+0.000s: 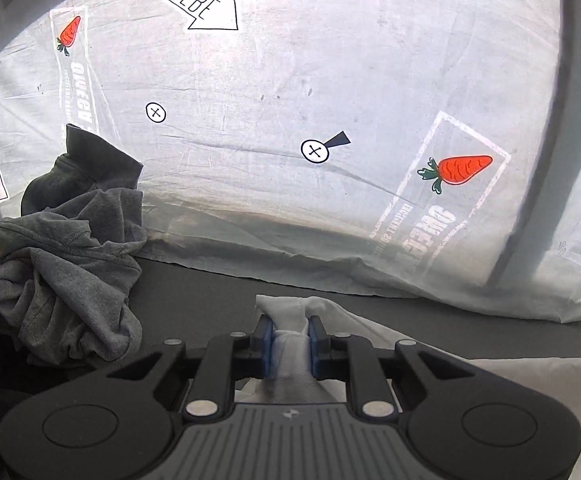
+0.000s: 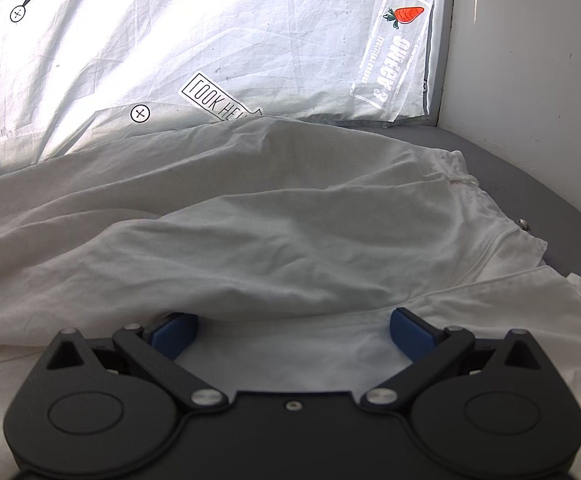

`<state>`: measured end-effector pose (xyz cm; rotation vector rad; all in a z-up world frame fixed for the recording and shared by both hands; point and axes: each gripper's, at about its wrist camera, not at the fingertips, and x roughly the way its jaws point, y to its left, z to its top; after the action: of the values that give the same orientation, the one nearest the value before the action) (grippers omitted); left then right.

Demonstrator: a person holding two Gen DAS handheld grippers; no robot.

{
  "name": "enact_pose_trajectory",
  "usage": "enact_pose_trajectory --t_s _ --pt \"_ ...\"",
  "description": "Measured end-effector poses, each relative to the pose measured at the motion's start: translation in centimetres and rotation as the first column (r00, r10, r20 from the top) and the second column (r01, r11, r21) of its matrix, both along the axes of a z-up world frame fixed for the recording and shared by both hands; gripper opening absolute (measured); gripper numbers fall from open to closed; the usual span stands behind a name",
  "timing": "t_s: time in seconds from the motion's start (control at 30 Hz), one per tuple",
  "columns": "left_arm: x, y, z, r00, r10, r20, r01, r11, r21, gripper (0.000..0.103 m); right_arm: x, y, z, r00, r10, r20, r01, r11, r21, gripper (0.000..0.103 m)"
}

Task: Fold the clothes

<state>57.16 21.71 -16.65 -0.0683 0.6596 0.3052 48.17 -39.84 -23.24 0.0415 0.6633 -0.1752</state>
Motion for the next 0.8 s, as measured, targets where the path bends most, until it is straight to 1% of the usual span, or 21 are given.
enact_pose_trajectory --t_s 0.07,0.17,0.27,0.3,0.37,0.4,0.43,0.5,0.57,0.6,0.73,0.8 --pt "1.5 0.3 0.7 1.0 -0.006 0.018 0.006 1.0 0.022 0.02 0.0 0.0 0.0 1.0 0.0 0.0 0.0 1.0 0.0 0.103" --pt "3.7 0.1 1.8 0.999 -0.032 0.04 0.029 0.996 0.083 0.02 0.0 0.1 0.0 1.0 0.001 0.0 -0.001 1.0 -0.001 0.103" --pt "5.5 -0.2 2.2 0.997 -0.051 0.051 0.044 0.992 0.12 0.02 0.0 0.1 0.0 1.0 0.002 0.0 -0.002 1.0 -0.002 0.103" --pt "6.0 -0.1 1.9 0.998 -0.049 0.043 0.044 0.992 0.122 0.02 0.0 0.1 0.0 1.0 0.002 0.0 -0.002 1.0 -0.002 0.103" --pt "7.1 0.1 0.5 0.999 -0.034 -0.004 0.034 0.993 0.114 0.021 0.1 0.1 0.0 1.0 0.002 0.0 -0.002 1.0 -0.002 0.103" --pt "7.4 0.4 -0.6 0.999 -0.02 -0.04 0.024 0.995 0.101 0.023 0.1 0.1 0.1 1.0 0.002 0.0 -0.002 1.0 -0.002 0.103" --pt "7.6 0.7 -1.6 0.997 -0.005 -0.075 0.012 0.996 0.09 0.029 0.0 0.1 0.1 1.0 0.002 0.0 -0.002 1.0 -0.002 0.103" --pt "7.1 1.4 -3.3 0.993 0.017 -0.115 -0.008 0.997 0.075 0.035 0.0 0.1 0.1 1.0 0.002 0.0 -0.002 1.0 -0.001 0.103" --pt "5.5 2.2 -4.5 0.99 0.046 -0.137 -0.039 0.998 0.053 0.038 0.0 0.1 0.1 1.0 0.002 0.0 -0.002 1.0 0.0 0.103" --pt "4.8 2.4 -4.8 0.988 0.055 -0.142 -0.048 0.998 0.046 0.04 0.0 0.1 0.1 1.0 0.002 0.0 -0.002 1.0 0.0 0.103" --pt "0.2 3.3 -4.8 0.988 0.083 -0.133 -0.084 0.996 -0.007 0.056 0.0 0.1 0.1 1.0 0.001 0.0 -0.001 1.0 0.0 0.103" --pt "-1.9 2.9 -4.6 0.985 0.11 -0.136 -0.113 0.993 -0.02 0.057 0.0 0.1 0.1 1.0 0.001 0.0 -0.001 1.0 0.0 0.103"
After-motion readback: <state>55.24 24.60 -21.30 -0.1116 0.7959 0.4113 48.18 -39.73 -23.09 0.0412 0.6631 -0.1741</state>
